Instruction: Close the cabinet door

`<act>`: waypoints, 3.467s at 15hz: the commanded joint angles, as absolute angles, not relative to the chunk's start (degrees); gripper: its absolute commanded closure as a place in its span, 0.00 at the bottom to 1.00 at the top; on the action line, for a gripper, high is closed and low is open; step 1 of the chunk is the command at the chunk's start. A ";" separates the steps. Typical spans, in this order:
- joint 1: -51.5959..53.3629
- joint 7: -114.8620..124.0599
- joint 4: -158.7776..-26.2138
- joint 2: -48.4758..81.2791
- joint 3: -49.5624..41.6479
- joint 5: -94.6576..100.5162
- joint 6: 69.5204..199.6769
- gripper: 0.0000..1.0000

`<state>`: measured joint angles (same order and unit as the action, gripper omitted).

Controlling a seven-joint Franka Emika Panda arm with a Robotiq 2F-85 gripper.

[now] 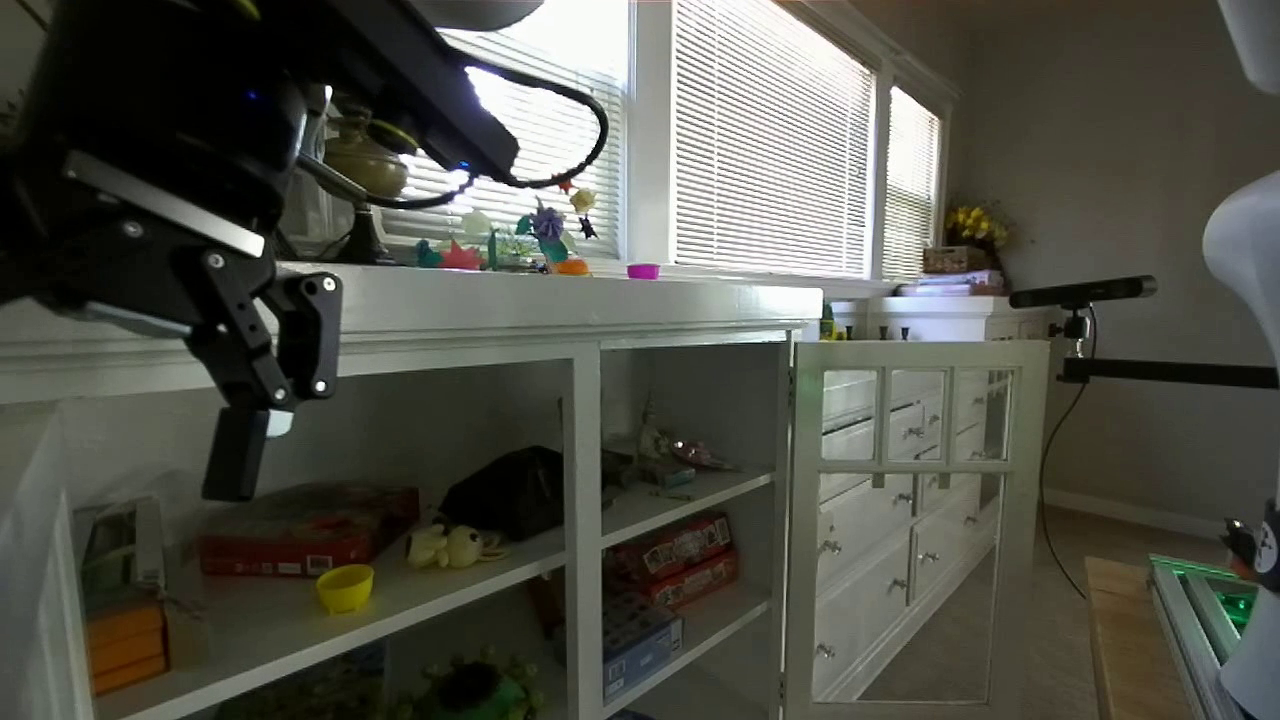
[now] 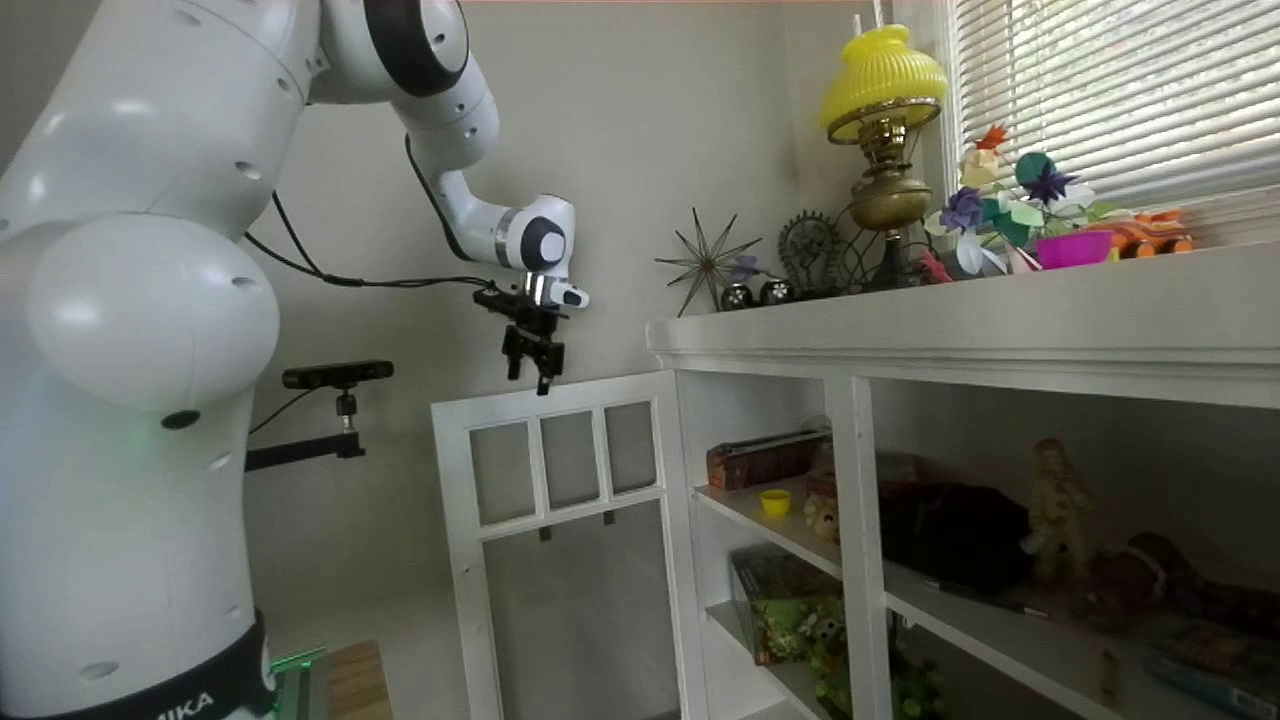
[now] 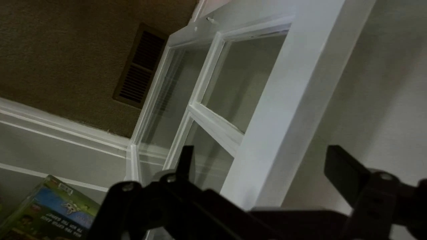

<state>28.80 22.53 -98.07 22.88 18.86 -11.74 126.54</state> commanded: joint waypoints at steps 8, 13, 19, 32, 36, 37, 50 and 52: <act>29.33 22.32 -98.83 23.78 20.24 -13.03 128.16 0.00; 29.95 22.62 -99.91 24.82 19.76 -11.76 128.16 0.00; 30.42 23.21 -99.91 24.97 19.10 -10.12 125.97 0.00; 30.03 23.74 -100.34 18.34 16.59 1.99 115.00 0.00; 29.35 23.42 -100.95 17.86 16.59 2.57 112.43 0.00; 29.17 23.24 -100.98 18.03 16.68 2.19 112.00 0.00; 28.88 21.80 -99.52 17.25 19.50 -2.52 113.61 0.00; 29.01 22.02 -99.82 17.83 19.66 -2.51 113.64 0.00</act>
